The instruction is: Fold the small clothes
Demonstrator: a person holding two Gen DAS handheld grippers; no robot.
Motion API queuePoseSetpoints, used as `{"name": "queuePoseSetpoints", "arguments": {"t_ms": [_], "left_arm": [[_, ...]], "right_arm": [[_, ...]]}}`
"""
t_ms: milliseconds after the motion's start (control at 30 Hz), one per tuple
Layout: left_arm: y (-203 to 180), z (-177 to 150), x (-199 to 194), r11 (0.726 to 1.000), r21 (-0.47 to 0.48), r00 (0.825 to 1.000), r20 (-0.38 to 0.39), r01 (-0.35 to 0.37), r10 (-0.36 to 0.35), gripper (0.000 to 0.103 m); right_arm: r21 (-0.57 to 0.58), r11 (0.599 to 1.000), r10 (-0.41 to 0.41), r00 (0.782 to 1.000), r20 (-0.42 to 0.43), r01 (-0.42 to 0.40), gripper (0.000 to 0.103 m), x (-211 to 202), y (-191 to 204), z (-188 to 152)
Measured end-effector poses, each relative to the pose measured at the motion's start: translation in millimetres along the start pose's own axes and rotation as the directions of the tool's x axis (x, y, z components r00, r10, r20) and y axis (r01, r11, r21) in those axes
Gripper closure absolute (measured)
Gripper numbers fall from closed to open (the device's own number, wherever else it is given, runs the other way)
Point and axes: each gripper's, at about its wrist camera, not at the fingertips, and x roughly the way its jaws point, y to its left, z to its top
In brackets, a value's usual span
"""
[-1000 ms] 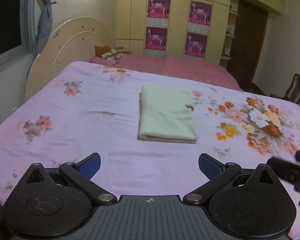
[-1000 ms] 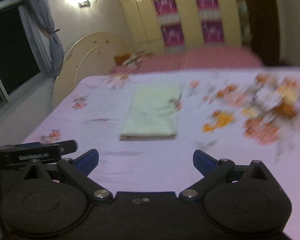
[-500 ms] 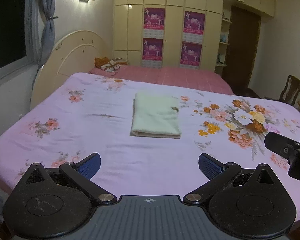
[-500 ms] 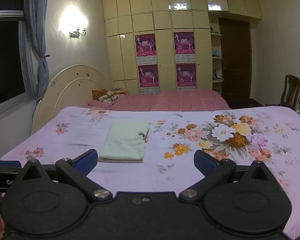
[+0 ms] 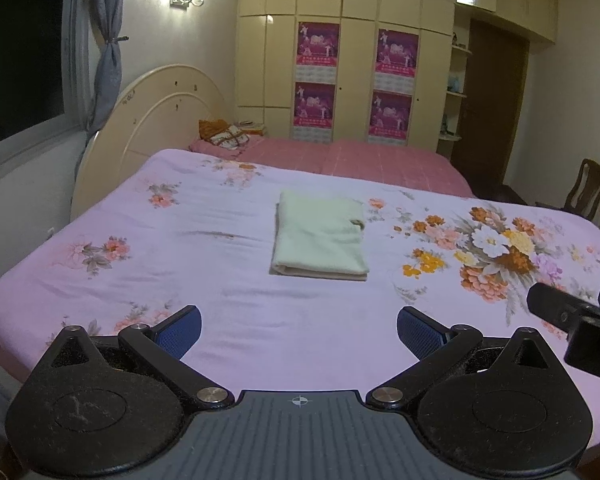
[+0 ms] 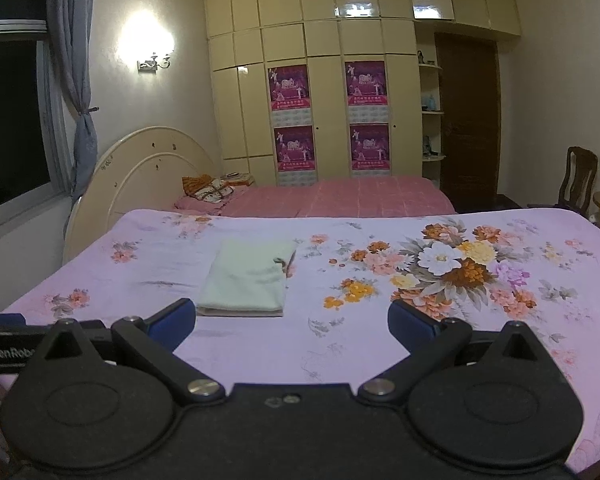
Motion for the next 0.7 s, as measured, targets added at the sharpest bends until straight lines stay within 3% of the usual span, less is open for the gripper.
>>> {"name": "queuePoseSetpoints", "arguments": {"t_ms": [700], "left_arm": [[-1.7, 5.7, 1.8, 1.000, 0.008, 1.000, 0.015, -0.015, 0.015, 0.000]], "right_arm": [[0.017, 1.000, 0.011, 1.000, -0.025, -0.010, 0.001, 11.0, 0.8, 0.9]]}}
